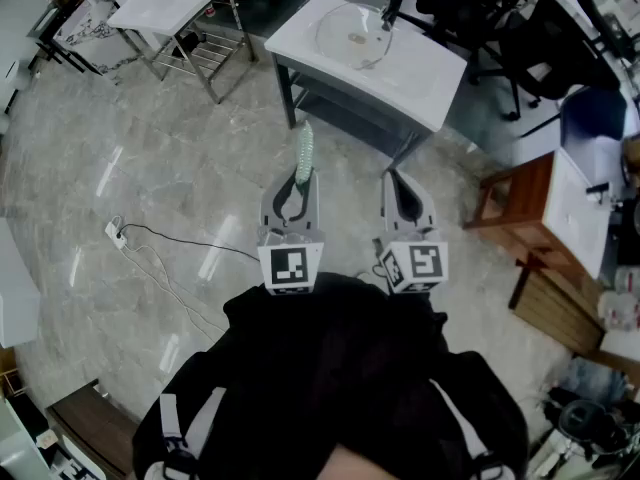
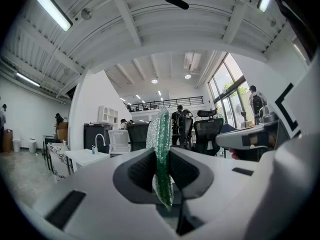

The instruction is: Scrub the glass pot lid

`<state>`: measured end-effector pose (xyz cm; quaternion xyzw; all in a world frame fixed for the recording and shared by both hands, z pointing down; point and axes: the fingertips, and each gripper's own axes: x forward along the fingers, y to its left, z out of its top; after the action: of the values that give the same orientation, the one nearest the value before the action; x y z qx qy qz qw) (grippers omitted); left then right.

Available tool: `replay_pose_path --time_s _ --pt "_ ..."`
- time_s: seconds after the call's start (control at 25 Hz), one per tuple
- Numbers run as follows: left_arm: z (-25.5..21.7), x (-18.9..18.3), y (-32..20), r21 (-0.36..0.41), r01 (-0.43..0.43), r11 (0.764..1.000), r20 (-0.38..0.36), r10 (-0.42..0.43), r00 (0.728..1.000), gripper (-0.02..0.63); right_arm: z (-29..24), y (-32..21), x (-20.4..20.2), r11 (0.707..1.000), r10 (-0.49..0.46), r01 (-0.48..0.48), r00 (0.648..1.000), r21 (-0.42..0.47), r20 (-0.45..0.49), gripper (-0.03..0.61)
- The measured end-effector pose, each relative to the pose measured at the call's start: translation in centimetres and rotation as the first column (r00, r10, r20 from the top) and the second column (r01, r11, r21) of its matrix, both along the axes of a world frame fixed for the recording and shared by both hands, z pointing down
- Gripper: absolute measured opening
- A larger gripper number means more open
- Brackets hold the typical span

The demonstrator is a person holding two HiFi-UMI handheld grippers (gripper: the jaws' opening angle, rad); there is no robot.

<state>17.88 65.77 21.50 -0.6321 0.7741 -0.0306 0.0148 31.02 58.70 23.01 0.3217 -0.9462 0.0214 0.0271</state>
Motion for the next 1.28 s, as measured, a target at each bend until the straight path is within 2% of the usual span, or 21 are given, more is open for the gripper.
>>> replay_pose_path --time_s 0.12,0.28,0.6,0.76,1.12,1.28 --pt "0.4 -1.1 0.1 -0.029 -0.016 0.999 0.037 0.017 0.999 0.061 -0.2 0.1 -1.1 1.000 0.002 -0.002 1.000 0.010 0.009 0.003" --pt "0.3 -3.3 0.4 0.007 -0.017 1.000 -0.011 0.017 1.000 0.061 -0.2 0.5 -2.9 1.000 0.029 -0.029 0.999 -0.011 0.025 0.005" --pt "2.1 -7.0 1.3 -0.011 -0.055 0.998 -0.018 0.055 0.998 0.061 1.2 2.3 -5.9 0.998 0.063 -0.062 0.998 -0.017 0.019 0.004" --pt "1.7 -8.7 1.0 0.007 -0.051 0.999 -0.028 0.051 0.998 0.061 0.3 1.6 -7.6 0.998 0.057 -0.057 0.997 -0.010 0.041 0.003" --pt "2.4 -11.9 -4.1 -0.015 -0.072 0.997 0.039 0.073 0.997 0.061 1.5 -2.5 -12.9 1.000 0.019 -0.020 0.999 0.020 0.042 0.003" --pt "3.5 -13.9 -7.7 -0.042 -0.071 0.997 0.015 0.072 0.997 0.061 2.4 -5.7 -14.9 0.999 0.030 -0.029 0.998 -0.020 0.057 0.003"
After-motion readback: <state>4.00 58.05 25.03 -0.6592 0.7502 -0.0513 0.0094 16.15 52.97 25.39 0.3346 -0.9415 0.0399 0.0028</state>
